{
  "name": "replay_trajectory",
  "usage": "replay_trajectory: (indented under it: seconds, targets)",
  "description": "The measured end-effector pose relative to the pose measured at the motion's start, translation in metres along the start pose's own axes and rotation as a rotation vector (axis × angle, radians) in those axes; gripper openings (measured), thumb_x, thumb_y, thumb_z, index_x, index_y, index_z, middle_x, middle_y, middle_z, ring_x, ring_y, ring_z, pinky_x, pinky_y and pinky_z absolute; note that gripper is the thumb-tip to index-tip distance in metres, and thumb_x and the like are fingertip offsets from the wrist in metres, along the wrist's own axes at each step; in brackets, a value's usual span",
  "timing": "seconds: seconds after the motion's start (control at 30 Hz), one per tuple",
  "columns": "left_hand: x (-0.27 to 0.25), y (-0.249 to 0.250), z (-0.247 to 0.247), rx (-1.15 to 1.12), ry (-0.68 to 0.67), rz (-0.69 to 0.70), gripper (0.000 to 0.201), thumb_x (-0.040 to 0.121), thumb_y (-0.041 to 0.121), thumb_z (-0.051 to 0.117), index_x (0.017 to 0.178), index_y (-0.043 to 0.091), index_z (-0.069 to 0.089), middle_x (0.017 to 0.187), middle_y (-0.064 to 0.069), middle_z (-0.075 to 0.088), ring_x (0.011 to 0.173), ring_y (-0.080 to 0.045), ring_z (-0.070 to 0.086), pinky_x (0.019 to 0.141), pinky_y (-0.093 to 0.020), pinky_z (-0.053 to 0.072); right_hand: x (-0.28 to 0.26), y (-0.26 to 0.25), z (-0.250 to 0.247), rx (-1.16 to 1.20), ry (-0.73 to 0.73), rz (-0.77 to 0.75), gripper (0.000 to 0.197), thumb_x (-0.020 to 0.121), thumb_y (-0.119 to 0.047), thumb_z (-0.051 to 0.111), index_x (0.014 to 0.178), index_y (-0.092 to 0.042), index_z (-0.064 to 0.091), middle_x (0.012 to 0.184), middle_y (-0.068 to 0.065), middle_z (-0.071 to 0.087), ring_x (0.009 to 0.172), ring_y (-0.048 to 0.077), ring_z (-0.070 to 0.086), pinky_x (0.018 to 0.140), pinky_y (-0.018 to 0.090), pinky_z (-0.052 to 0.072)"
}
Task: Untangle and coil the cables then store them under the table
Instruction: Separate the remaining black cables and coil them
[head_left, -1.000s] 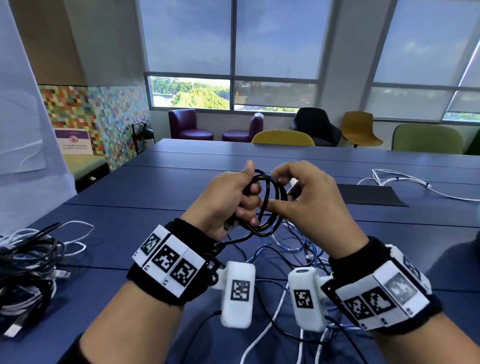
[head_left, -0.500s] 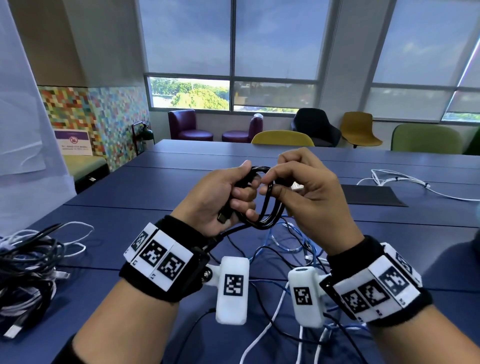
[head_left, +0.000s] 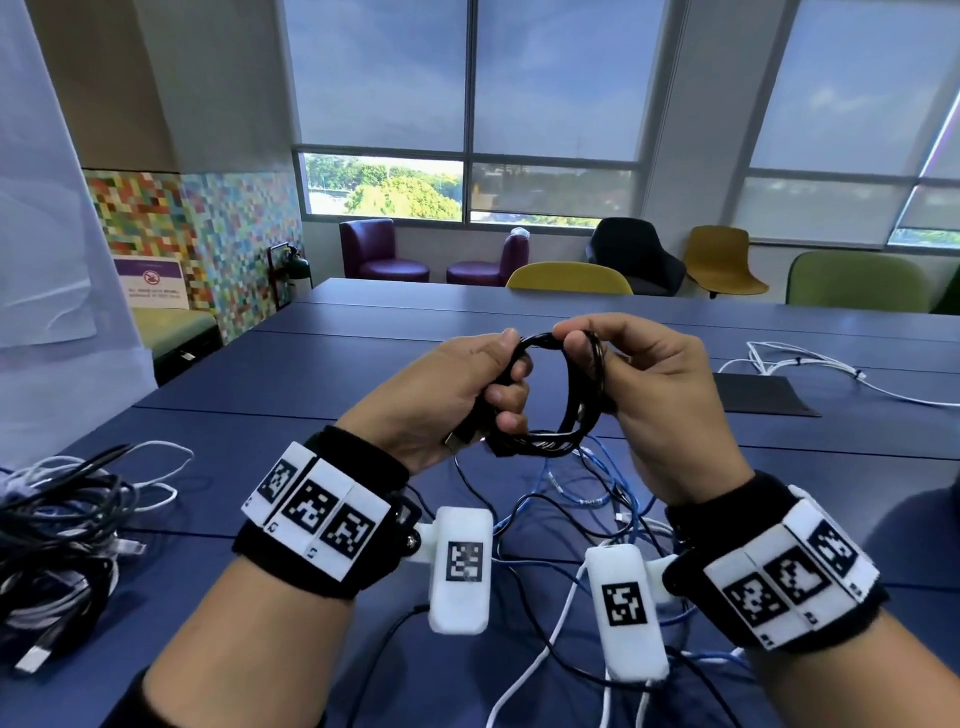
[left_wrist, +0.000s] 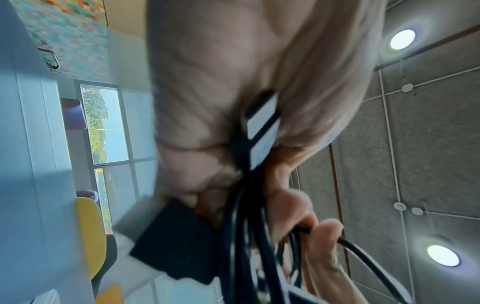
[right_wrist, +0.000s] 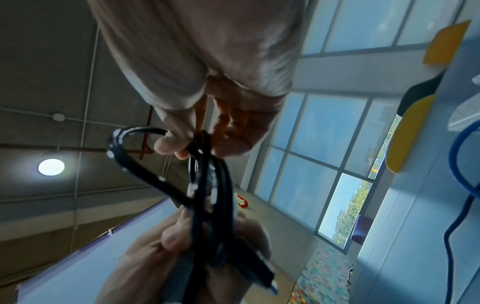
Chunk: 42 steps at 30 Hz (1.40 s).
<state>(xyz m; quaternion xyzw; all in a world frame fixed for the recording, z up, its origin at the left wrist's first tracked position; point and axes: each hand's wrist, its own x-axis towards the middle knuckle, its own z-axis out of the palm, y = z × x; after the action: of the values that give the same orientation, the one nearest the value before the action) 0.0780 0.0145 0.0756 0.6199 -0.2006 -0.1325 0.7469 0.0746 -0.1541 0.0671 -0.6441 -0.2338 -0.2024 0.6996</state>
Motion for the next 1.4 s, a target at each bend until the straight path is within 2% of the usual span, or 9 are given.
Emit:
replay_trajectory:
  seconds: [0.07,0.17,0.33,0.47,0.6,0.73,0.9,1.2,1.4]
  targets:
    - [0.002,-0.001,0.003,0.013,0.036,0.048,0.037,0.105,0.031,0.029,0.078,0.01,0.042,0.055,0.003,0.031,0.047,-0.014,0.038,0.062,-0.029,0.03,0.001,-0.001,0.0,0.005,0.007,0.002,0.01,0.089,-0.011,0.064,0.084,-0.014,0.071,0.075,-0.006,0.071,0.071,0.016,0.058,0.064,0.03,0.047]
    - [0.005,-0.001,0.007,0.081,0.13,0.087,0.038,0.106,0.031,0.03,0.077,0.011,0.042,0.051,0.005,0.032,0.046,-0.014,0.036,0.057,-0.027,0.031,-0.001,-0.003,0.001,-0.066,-0.041,-0.035,0.017,0.088,-0.033,0.062,0.086,-0.017,0.067,0.077,0.0,0.059,0.065,0.029,0.042,0.061,0.038,0.037]
    - [0.01,-0.002,0.013,0.073,0.325,0.15,0.037,0.106,0.032,0.031,0.078,0.013,0.044,0.051,0.007,0.029,0.048,-0.012,0.026,0.06,-0.029,0.032,-0.002,-0.009,0.002,-0.281,-0.052,-0.051,0.022,0.087,-0.038,0.068,0.103,-0.022,0.068,0.072,0.013,0.045,0.058,0.025,0.037,0.054,0.029,0.036]
    - [0.014,-0.004,0.017,0.075,0.411,0.212,0.038,0.106,0.032,0.03,0.076,0.013,0.044,0.049,0.007,0.031,0.05,-0.015,0.027,0.061,-0.032,0.034,-0.007,-0.015,0.005,-0.093,0.051,0.139,0.035,0.075,-0.035,0.074,0.081,-0.001,0.066,0.061,0.008,0.055,0.051,0.016,0.046,0.048,0.029,0.041]
    - [0.016,-0.008,0.013,0.096,0.485,0.246,0.039,0.106,0.033,0.03,0.076,0.013,0.045,0.049,0.005,0.034,0.05,-0.017,0.033,0.05,-0.023,0.034,-0.012,-0.02,0.01,-0.017,-0.124,0.237,0.034,0.099,-0.022,0.052,0.08,-0.004,0.073,0.075,0.013,0.074,0.071,0.021,0.062,0.066,0.029,0.047]
    - [0.016,-0.006,-0.001,0.067,0.508,0.236,0.039,0.106,0.034,0.031,0.077,0.013,0.045,0.047,0.008,0.035,0.044,-0.014,0.034,0.055,-0.028,0.032,-0.01,-0.027,0.007,-0.068,-0.177,0.264,0.04,0.103,-0.019,0.04,0.086,0.001,0.07,0.071,0.014,0.069,0.081,0.026,0.066,0.09,0.035,0.052]
    - [0.016,-0.007,-0.003,0.137,0.475,0.177,0.039,0.106,0.032,0.03,0.076,0.013,0.045,0.046,0.009,0.035,0.043,-0.013,0.036,0.054,-0.025,0.035,-0.011,-0.024,0.011,-0.231,-0.131,0.205,0.033,0.103,-0.013,0.042,0.088,0.002,0.067,0.058,0.0,0.053,0.072,0.019,0.061,0.089,0.044,0.051]
    - [0.013,-0.004,-0.004,0.519,0.569,0.313,0.039,0.106,0.03,0.032,0.072,0.015,0.045,0.049,0.009,0.037,0.039,-0.003,0.028,0.041,-0.016,0.025,-0.021,-0.027,0.03,0.598,0.1,0.424,0.029,0.103,-0.019,0.039,0.086,-0.005,0.057,0.064,0.006,0.053,0.076,0.02,0.068,0.097,0.036,0.053]
    - [0.012,-0.002,-0.01,0.515,0.559,0.279,0.039,0.106,0.032,0.03,0.074,0.015,0.045,0.055,0.002,0.038,0.052,-0.016,0.035,0.054,-0.024,0.031,-0.015,-0.033,0.021,0.352,0.079,0.356,0.033,0.103,-0.021,0.042,0.085,-0.002,0.061,0.055,-0.002,0.038,0.054,0.012,0.04,0.074,0.031,0.047]
